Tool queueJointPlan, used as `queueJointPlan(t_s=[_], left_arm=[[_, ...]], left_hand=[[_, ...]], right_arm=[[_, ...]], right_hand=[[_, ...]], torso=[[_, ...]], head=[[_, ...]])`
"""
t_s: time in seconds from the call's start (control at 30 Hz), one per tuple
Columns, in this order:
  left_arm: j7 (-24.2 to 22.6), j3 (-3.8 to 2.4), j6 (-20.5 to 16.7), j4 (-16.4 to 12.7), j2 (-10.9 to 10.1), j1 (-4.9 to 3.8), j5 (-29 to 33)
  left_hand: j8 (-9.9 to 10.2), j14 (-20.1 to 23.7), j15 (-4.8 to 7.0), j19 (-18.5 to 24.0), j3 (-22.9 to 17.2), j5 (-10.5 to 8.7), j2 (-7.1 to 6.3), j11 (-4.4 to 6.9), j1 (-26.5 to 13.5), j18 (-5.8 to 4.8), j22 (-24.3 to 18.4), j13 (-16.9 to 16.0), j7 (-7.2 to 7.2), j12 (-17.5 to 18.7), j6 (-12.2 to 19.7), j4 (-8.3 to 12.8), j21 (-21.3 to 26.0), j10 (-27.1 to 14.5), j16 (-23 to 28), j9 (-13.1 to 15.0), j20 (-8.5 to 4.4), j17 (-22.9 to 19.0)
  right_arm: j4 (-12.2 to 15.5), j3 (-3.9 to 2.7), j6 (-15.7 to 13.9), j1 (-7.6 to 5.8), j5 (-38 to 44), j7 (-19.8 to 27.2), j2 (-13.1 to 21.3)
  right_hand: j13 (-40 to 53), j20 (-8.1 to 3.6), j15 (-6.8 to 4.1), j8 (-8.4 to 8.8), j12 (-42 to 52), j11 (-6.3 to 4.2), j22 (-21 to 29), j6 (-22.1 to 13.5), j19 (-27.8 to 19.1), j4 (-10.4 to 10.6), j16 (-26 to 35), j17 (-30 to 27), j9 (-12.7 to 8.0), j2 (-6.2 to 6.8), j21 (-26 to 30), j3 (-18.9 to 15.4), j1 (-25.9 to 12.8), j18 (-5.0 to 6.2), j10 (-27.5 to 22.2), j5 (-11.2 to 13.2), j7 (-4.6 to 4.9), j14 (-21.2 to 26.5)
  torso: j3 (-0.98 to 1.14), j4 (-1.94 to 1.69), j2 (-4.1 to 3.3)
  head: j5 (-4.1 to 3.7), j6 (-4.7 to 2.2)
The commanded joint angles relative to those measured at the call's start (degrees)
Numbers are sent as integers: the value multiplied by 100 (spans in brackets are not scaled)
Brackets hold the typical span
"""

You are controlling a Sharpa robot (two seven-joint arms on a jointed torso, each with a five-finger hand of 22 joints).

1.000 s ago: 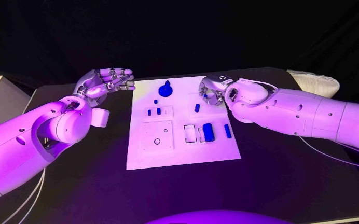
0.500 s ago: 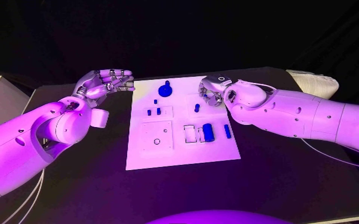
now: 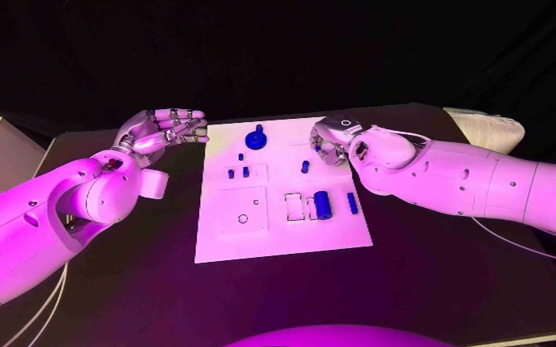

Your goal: Assemble the parts on the task board

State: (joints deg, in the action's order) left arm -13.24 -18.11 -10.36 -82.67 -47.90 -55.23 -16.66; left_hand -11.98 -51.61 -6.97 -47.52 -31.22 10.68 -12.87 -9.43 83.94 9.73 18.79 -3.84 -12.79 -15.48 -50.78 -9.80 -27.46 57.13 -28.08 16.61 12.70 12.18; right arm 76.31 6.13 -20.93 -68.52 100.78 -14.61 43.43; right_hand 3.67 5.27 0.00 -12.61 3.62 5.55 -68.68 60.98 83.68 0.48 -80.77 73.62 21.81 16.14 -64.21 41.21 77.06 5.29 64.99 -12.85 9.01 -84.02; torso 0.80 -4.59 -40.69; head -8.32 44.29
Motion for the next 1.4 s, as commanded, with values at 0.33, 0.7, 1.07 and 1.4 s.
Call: queueJointPlan(t_s=[0.33, 0.7, 1.07, 1.4], left_arm=[[7, -5, 22, -11, -1, 8, -38], [12, -5, 25, -7, -5, 10, -38], [17, -5, 17, 4, -11, 13, -38], [20, -5, 6, 17, -17, 21, -38]], left_hand=[[15, -15, -25, -29, 36, -11, -7, -35, -12, 55, -12, 0, -30, 38, 17, 1, 33, -22, 37, -9, 1, 8], [15, -17, -25, -32, 37, -11, -4, -35, -10, 56, -17, -1, -30, 38, 17, -1, 40, -22, 42, -10, 2, 10], [15, -17, -25, -32, 37, -11, -4, -35, -10, 56, -17, -1, -30, 38, 17, -1, 40, -22, 42, -10, 2, 10], [15, -17, -25, -32, 37, -11, -4, -35, -10, 56, -17, -1, -30, 38, 17, -1, 40, -22, 42, -10, 2, 10]], right_arm=[[52, 6, -50, 16, 110, -45, 22], [74, 6, -186, 24, 27, -63, 6], [80, 4, -415, 27, 181, -265, 17], [240, -16, -580, 19, 218, -203, 118]], right_hand=[[20, 11, 18, 27, 34, -19, -17, -8, -14, -20, 19, -4, 3, -2, 7, -9, -3, 19, 62, 61, -28, -248], [138, -94, -124, -71, 218, -202, -252, 199, 81, 45, -36, 64, 86, -347, -268, -4, 4, -31, 709, 92, -160, -278], [189, -145, -163, -109, 176, -241, -349, 212, 113, -68, -71, 105, 160, -531, -370, 156, 132, -56, 861, 656, -187, -294], [197, -146, -163, -111, 157, -240, -375, 210, 119, -81, -76, 110, 172, -539, -398, 181, 134, -62, 870, 744, -186, -295]], torso=[[-7, -5, 0], [-9, -5, 0], [-3, -2, 2], [-3, 4, 5]], head=[[-7, 3], [-17, 14], [-7, 22], [-2, 15]])
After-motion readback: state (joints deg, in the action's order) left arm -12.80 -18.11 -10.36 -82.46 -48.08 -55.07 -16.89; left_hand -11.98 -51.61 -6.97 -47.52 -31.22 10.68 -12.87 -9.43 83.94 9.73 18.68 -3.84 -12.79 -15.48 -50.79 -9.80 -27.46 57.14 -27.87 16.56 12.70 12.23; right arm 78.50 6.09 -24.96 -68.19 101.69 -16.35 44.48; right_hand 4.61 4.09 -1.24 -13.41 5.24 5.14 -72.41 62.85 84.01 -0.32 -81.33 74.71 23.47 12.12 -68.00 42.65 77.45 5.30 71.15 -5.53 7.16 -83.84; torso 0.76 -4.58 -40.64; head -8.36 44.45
